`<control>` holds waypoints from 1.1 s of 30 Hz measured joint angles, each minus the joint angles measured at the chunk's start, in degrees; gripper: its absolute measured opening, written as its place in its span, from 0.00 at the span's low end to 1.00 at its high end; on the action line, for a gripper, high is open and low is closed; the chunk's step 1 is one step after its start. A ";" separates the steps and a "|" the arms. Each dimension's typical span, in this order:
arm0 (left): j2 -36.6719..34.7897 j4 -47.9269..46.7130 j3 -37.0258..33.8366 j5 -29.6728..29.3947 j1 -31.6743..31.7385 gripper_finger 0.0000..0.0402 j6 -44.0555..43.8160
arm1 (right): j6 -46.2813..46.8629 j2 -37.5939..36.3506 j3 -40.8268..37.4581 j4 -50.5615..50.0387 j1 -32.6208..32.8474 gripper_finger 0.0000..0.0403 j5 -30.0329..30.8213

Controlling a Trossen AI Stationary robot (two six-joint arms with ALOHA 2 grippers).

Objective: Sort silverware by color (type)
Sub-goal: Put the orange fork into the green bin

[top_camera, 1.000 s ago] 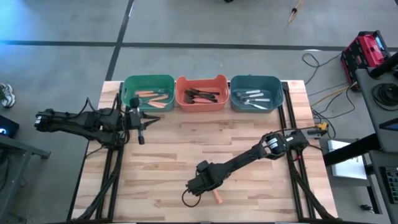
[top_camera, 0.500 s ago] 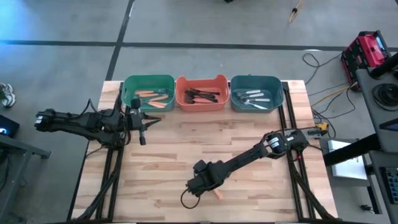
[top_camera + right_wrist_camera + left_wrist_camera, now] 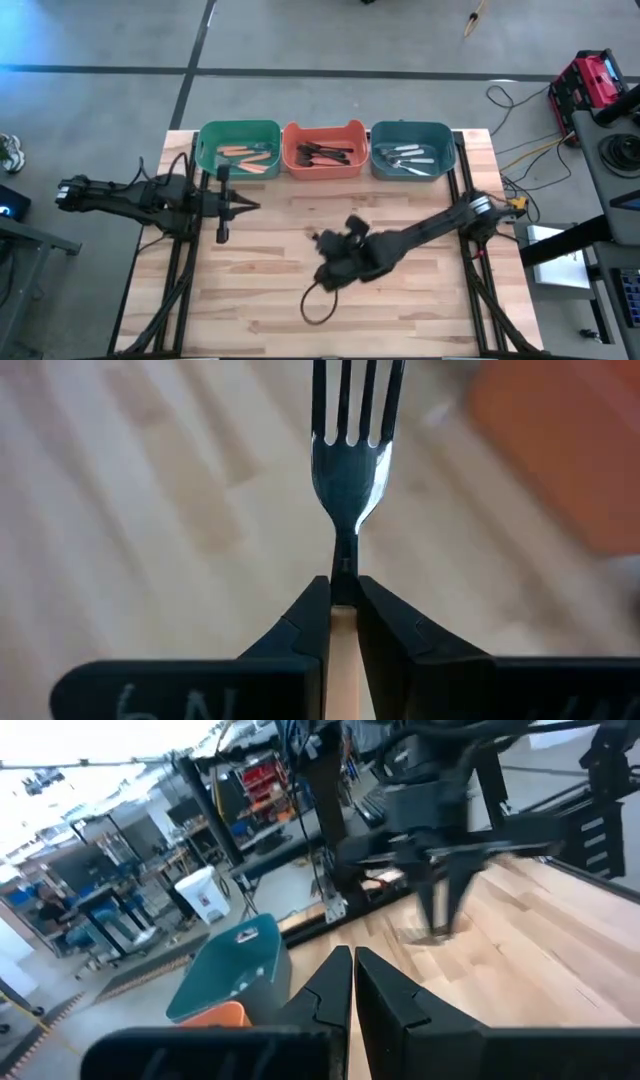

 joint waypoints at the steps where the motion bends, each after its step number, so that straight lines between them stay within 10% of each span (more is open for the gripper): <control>1: 0.00 0.43 0.00 -0.02 0.00 0.00 0.38 | -1.42 -1.75 -1.79 0.22 -0.51 0.07 0.72; 7: 0.31 1.15 -0.04 0.00 0.02 0.00 3.78 | -14.57 -13.62 -16.57 13.75 -4.48 0.07 3.20; 19: 4.95 8.57 -0.09 0.00 0.09 0.00 5.63 | -46.77 -24.53 -47.23 73.38 -16.29 0.07 -8.76; 33: 17.97 22.99 -0.09 -5.42 2.10 0.00 -2.34 | -56.33 -18.25 -46.82 80.52 -18.34 0.07 4.89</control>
